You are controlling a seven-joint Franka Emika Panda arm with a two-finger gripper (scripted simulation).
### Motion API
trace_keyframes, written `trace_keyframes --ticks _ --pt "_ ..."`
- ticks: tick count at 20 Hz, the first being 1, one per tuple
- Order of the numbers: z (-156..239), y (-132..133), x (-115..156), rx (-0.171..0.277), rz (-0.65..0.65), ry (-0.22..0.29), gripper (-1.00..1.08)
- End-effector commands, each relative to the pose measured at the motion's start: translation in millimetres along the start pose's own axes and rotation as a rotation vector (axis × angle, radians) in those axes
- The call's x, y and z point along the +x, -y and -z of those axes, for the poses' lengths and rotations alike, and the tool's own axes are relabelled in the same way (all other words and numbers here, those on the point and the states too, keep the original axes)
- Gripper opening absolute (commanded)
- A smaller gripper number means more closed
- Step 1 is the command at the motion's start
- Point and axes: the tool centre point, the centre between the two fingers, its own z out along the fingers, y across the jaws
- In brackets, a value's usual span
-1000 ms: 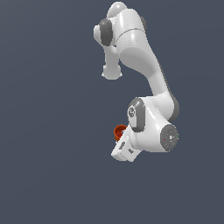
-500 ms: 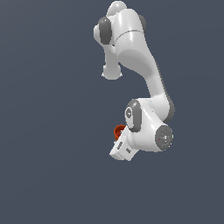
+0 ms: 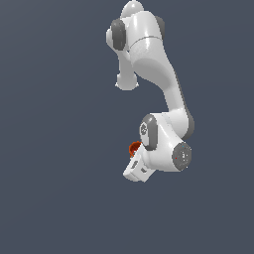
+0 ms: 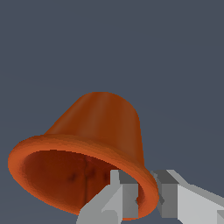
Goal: Pick up the object and move it to a goal position.
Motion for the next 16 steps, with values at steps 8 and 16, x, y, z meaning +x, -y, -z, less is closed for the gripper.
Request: trace_keyframes --ticks 8,16 --pt "0.0 0.1 0.1 -0.001 0.0 0.0 -1.0" --pt "-6.0 -0.7 -9.6 -0.001 0.0 0.0 -1.0"
